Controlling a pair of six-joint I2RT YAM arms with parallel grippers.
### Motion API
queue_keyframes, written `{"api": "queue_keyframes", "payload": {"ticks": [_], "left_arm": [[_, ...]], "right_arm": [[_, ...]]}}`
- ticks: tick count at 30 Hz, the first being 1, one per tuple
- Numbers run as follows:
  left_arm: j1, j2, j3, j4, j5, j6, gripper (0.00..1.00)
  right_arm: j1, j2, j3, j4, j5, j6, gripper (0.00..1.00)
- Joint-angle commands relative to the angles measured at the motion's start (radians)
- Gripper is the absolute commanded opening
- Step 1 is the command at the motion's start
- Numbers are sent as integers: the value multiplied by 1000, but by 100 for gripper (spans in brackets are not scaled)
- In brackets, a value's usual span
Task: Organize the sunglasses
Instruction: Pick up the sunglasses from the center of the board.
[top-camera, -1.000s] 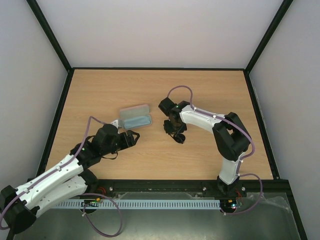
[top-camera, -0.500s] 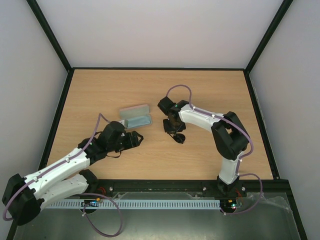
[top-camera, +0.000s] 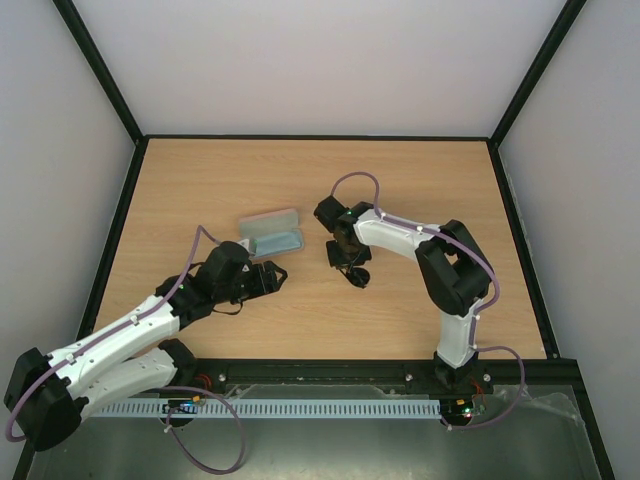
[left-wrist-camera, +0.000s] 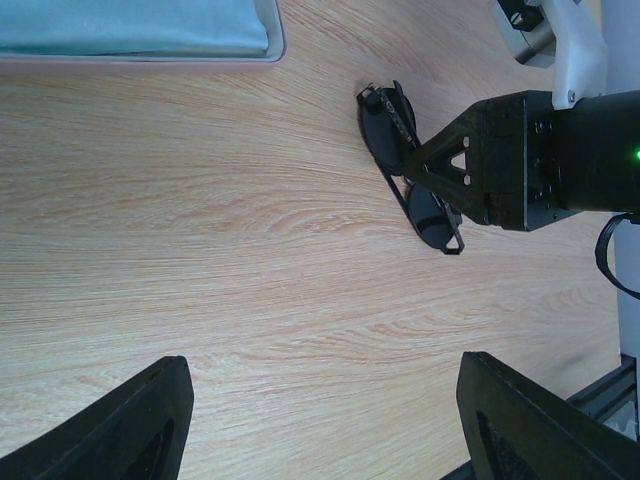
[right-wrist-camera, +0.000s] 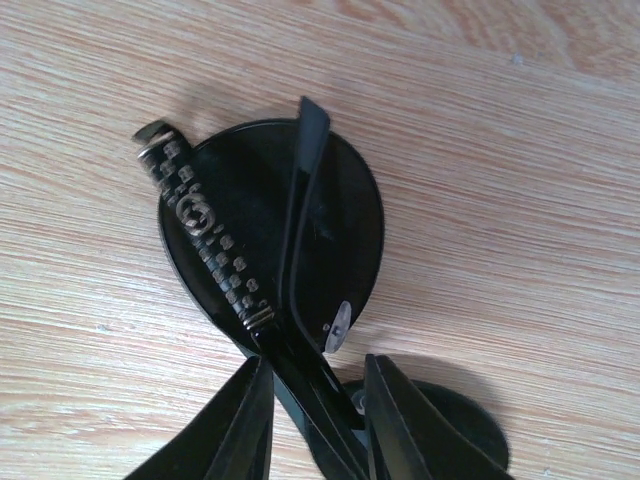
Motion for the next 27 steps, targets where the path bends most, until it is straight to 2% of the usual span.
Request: {"api": "queue_keyframes", "payload": {"ticks": [1,16,20,27], "left_arm": [[6,-8,14,-2,9,9,75],[7,-12,11,-1,9,8,75],[7,-3,17,-2,12,12,75],[7,-1,20,-2,13,11,75]], "right_arm": [[1,15,16,-31,14,-14,24],[1,19,4,-24,10,-8,16],[1,16,0,-23,12,-9,8],[2,5,2,-25,9,-5,2]]}}
